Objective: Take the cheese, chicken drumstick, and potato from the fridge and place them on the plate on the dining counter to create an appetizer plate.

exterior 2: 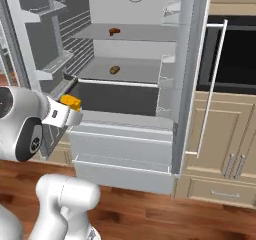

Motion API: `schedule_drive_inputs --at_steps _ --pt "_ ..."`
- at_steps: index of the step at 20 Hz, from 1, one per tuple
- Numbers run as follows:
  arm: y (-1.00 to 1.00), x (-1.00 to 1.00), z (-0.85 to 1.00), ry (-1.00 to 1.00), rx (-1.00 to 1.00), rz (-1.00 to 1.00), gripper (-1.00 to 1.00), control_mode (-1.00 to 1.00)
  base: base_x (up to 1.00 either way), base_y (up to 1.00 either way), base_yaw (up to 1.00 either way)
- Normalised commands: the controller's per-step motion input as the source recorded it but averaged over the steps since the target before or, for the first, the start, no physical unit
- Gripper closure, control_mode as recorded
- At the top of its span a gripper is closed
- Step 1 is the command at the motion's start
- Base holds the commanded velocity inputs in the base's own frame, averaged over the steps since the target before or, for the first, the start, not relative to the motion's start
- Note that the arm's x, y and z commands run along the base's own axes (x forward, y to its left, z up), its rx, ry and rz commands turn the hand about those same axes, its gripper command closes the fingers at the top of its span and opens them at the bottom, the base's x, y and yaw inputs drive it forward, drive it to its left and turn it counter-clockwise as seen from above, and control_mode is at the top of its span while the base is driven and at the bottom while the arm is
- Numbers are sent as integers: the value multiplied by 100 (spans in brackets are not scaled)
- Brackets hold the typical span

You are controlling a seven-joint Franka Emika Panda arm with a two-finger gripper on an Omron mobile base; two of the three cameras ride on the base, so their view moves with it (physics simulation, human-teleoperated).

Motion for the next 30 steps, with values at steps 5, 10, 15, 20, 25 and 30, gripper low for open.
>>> schedule_drive_inputs --at_steps 5,10,15,20,25,30 --pt "0 0 0 0 0 0 100 100 -97 23 -66" --pt "0 0 0 0 0 0 100 100 -78 2 -82" --pt "0 0 0 0 0 0 100 100 -66 0 -82" --pt "0 0 0 0 0 0 100 100 -64 0 -80" --pt "0 0 0 0 0 0 100 100 -22 0 -77" --pt "0 0 0 0 0 0 100 100 -9 0 -75"
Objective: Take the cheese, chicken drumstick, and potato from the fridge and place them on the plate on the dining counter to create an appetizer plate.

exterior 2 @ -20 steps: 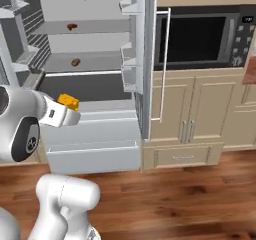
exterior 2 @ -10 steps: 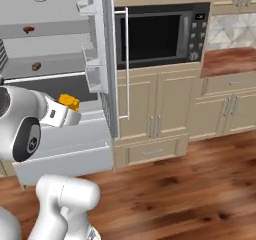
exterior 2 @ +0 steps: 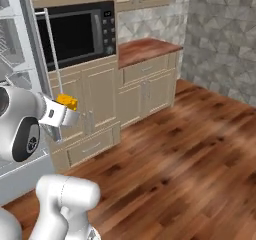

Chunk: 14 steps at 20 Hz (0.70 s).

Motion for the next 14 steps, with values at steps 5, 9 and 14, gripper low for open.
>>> schedule_drive_inputs --at_steps 5,9,14 --pt "0 0 0 0 0 0 100 100 0 1 -74" --pt "0 0 0 0 0 0 100 100 0 0 -68" --pt "0 0 0 0 0 0 100 100 0 2 -62"
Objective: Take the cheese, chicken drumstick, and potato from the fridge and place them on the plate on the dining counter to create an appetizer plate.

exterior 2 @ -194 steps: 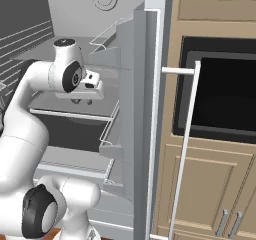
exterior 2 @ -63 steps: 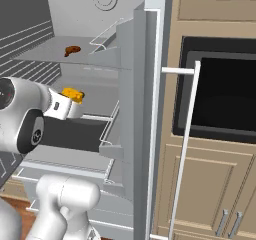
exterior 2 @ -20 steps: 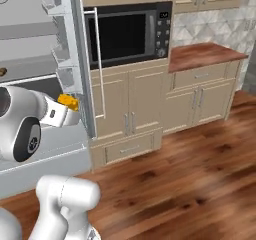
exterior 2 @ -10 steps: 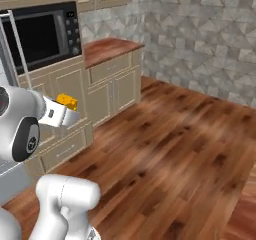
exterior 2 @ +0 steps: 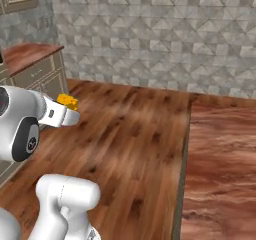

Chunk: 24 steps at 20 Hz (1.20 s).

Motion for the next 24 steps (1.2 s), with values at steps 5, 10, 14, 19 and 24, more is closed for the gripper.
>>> schedule_drive_inputs --at_steps 5,10,14,19,24 --pt "0 0 0 0 0 0 100 100 1 8 -55" --pt "0 0 0 0 0 0 100 100 56 38 -43" --pt "0 0 0 0 0 0 100 100 100 68 -36" --pt "0 0 0 0 0 0 100 100 100 88 -34" --pt "0 0 0 0 0 0 100 100 100 89 -35"
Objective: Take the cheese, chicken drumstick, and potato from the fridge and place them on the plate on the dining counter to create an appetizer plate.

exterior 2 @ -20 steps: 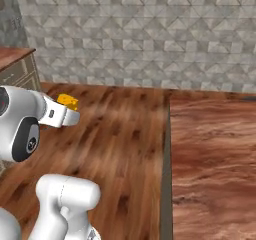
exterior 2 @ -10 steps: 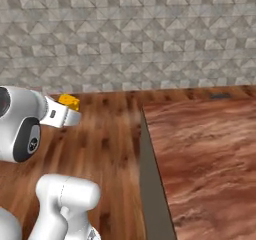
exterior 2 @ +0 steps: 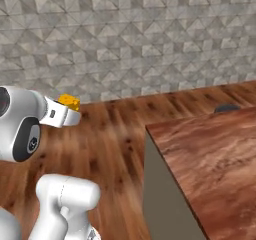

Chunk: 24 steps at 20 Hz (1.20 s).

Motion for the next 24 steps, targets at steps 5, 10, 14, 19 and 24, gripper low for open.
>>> schedule_drive_inputs --at_steps 5,10,14,19,24 --pt "0 0 0 0 0 0 100 100 98 88 -46" --pt "0 0 0 0 0 0 100 100 94 84 -53" --pt "0 0 0 0 0 0 100 100 85 88 -57" --pt "0 0 0 0 0 0 100 100 79 94 -56" --pt "0 0 0 0 0 0 100 100 82 97 -54"
